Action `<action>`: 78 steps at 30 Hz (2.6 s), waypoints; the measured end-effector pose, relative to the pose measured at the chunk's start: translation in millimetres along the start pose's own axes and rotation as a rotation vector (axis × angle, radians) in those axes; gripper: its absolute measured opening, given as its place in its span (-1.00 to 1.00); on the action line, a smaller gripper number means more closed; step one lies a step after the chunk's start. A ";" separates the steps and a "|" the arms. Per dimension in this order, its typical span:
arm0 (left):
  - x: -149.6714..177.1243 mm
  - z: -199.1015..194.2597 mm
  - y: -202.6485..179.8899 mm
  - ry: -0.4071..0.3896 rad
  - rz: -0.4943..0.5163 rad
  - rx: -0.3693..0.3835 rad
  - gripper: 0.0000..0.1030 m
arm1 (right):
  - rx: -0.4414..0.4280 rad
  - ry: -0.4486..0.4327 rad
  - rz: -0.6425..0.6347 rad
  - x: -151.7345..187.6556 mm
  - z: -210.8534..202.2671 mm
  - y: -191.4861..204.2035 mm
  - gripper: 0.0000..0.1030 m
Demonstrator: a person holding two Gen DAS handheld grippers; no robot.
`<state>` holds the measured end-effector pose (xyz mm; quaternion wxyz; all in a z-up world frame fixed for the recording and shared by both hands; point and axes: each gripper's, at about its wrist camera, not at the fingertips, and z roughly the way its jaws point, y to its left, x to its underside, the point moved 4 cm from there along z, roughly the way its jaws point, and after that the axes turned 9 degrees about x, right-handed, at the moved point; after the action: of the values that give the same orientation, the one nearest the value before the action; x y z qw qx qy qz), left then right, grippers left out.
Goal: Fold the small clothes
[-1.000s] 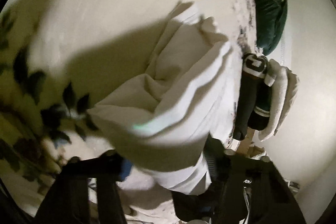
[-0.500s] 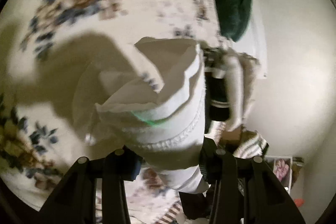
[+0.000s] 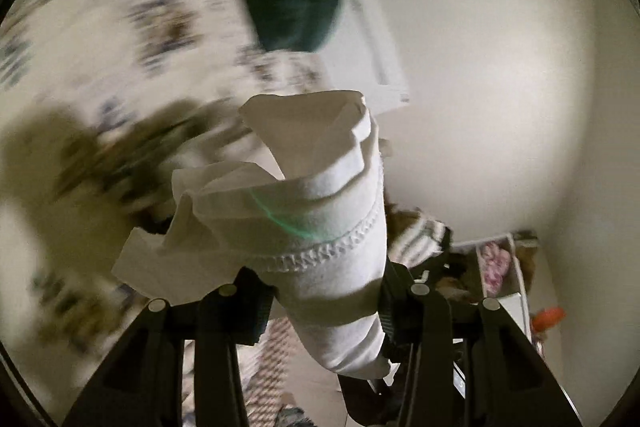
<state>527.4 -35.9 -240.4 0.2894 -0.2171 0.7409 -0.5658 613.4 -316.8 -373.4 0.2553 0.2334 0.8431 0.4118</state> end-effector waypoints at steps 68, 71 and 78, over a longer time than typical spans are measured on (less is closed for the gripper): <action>134.9 -101.4 -184.3 0.153 0.962 -0.696 0.86 | 0.914 -0.402 -0.607 116.9 -300.7 169.3 0.99; 145.6 -119.0 -197.4 0.138 0.961 -0.689 0.86 | 0.891 -0.410 -0.625 143.1 -330.9 186.5 0.99; 166.8 -150.9 -214.5 0.104 0.987 -0.695 0.86 | 0.838 -0.462 -0.633 185.3 -391.5 222.1 0.99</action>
<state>301.2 -93.6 -35.1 0.3932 0.0983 0.9088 -0.0993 269.3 -307.6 -29.2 0.4295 0.1347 0.8854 -0.1161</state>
